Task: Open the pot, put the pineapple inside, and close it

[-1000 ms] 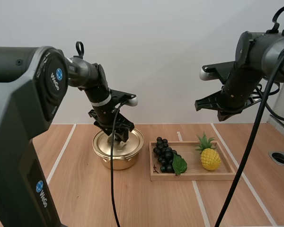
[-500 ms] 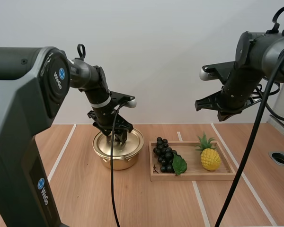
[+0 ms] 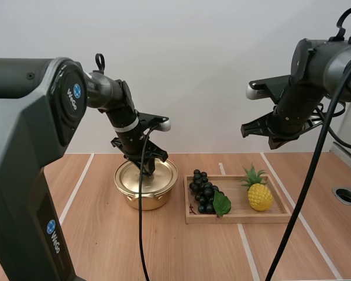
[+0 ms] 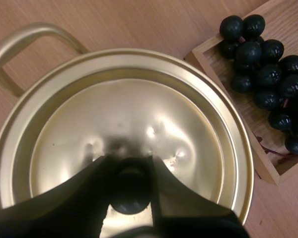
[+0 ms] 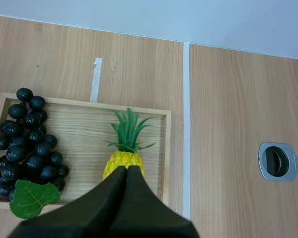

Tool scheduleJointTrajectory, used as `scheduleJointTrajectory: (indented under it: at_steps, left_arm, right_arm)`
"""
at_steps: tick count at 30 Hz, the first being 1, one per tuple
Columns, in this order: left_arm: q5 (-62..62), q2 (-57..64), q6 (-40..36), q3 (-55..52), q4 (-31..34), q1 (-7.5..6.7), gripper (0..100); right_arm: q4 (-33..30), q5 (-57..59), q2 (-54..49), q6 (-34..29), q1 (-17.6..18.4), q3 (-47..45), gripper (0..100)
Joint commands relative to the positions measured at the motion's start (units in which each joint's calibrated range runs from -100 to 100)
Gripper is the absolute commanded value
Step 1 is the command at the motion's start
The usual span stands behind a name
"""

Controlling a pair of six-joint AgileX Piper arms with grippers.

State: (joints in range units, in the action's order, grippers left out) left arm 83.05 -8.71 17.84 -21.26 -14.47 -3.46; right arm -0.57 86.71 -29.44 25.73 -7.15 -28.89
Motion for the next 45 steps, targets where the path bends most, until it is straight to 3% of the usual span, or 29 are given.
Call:
scheduleJointTrajectory:
  at_steps: [1,12,23,26,33,45]
  left_arm:
    - [3.9,-0.9,-0.1,-0.6,0.4,-0.17,0]
    - [0.7,11.1,-1.3,6.7,-1.1,-0.17,0]
    - [-29.9,36.9,-2.0,10.4,-1.1,0.06,0]
    - [-28.1,40.2,-2.0,13.5,-1.1,0.71,0]
    - [-30.6,43.1,-2.0,23.1,-1.6,4.20,0]
    - [-26.0,43.1,-2.0,44.8,-8.1,4.39,0]
  right_arm:
    - [0.2,-0.8,-0.3,0.3,-0.3,-0.3,0]
    - [0.9,-4.5,-0.3,0.3,-0.3,-0.3,0]
    - [1.8,-6.4,-0.3,0.3,-0.3,-0.3,0]
    - [2.1,-6.7,-0.3,0.3,-0.3,-0.3,0]
    - [2.1,-6.3,-0.3,0.3,-0.3,-1.0,0]
    - [2.3,-6.8,2.3,0.3,-0.3,-5.0,0]
